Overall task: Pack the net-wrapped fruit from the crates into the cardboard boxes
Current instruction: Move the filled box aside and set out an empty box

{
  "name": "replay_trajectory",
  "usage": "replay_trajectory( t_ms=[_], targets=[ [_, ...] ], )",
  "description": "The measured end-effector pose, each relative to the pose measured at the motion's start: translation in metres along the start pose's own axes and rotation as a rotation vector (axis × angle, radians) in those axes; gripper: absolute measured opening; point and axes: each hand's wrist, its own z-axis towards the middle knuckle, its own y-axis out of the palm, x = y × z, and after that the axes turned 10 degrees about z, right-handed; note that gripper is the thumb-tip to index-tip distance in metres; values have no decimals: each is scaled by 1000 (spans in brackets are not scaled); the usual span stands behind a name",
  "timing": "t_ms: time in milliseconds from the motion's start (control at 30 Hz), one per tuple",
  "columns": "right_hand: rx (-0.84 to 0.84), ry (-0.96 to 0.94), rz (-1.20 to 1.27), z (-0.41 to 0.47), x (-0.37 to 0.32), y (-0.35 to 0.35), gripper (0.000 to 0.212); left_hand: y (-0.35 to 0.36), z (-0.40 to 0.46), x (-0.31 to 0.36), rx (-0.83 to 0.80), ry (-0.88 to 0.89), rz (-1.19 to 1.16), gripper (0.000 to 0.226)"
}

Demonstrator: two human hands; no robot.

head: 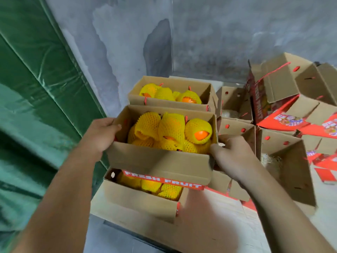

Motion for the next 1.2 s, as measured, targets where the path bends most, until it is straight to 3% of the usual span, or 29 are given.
replay_trajectory(
  t_ms=[133, 300, 433, 600, 733, 833, 933, 1033, 1100, 1200],
  targets=[
    [78, 23, -2, 1, 10, 11, 37, 8, 15, -11, 3, -72, -109, 33],
    [142, -37, 83, 2, 11, 16, 44, -13, 26, -5, -42, 55, -161, 38],
    [153, -112, 11, 0, 2, 36, 25, -11, 36, -17, 24, -30, -228, 29],
    [102, 32, 9, 10, 14, 35, 50, 4, 37, -21, 68, -173, -335, 18],
    [161, -10, 99, 3, 22, 45, 57, 6, 25, -18, 320, 30, 16, 27],
    [174, -28, 43, -3, 28, 48, 65, 23, -7, -1, 498, 358, 250, 24],
    [203, -50, 40, -5, 31, 38, 62, 67, -50, 31, 299, 692, 139, 17],
    [292, -107, 138, -8, 34, 23, 41, 121, -96, 56, 63, 887, 118, 18],
    [311, -111, 195, -15, 41, 10, 34, 155, -123, 67, -78, 915, 76, 23],
    [298, -70, 281, -34, 60, -18, 50, 202, -149, 78, -281, 867, 6, 30]
  ],
)
